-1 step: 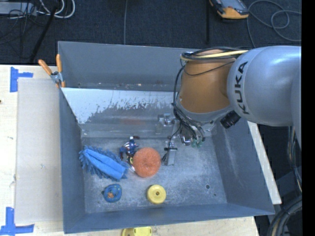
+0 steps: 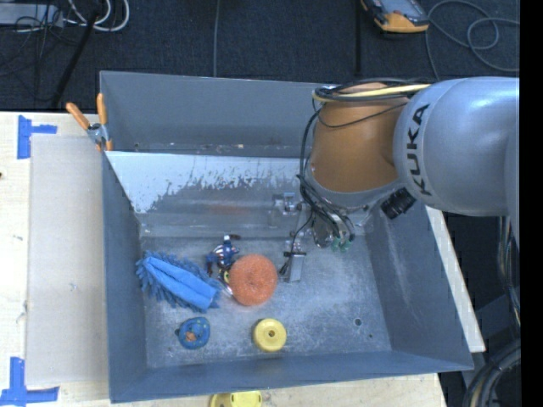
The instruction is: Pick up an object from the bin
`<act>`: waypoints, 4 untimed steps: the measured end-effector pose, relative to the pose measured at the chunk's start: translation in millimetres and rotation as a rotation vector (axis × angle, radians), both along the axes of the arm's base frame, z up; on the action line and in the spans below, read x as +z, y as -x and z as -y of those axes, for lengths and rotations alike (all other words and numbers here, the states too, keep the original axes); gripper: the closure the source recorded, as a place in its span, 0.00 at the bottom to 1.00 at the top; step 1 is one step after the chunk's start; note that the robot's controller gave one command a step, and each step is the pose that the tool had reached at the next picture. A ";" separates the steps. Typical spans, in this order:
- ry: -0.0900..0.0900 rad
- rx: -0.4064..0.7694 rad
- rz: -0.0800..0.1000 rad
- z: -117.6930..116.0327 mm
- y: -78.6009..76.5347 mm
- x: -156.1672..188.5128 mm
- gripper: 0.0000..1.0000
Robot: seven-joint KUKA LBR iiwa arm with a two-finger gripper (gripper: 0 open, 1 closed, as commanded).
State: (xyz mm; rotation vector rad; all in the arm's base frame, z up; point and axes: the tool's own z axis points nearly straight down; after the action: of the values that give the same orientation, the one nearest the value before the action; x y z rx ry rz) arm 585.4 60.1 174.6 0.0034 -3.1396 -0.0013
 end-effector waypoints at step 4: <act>0.001 -0.076 0.004 -26.3 30.8 -102.9 1.00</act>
Offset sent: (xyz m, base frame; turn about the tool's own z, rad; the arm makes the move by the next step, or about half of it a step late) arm -0.0212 0.0016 -0.1046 0.1258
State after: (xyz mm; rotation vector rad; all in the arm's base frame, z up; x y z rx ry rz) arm 554.7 86.4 71.6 -0.1162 -3.1418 0.0001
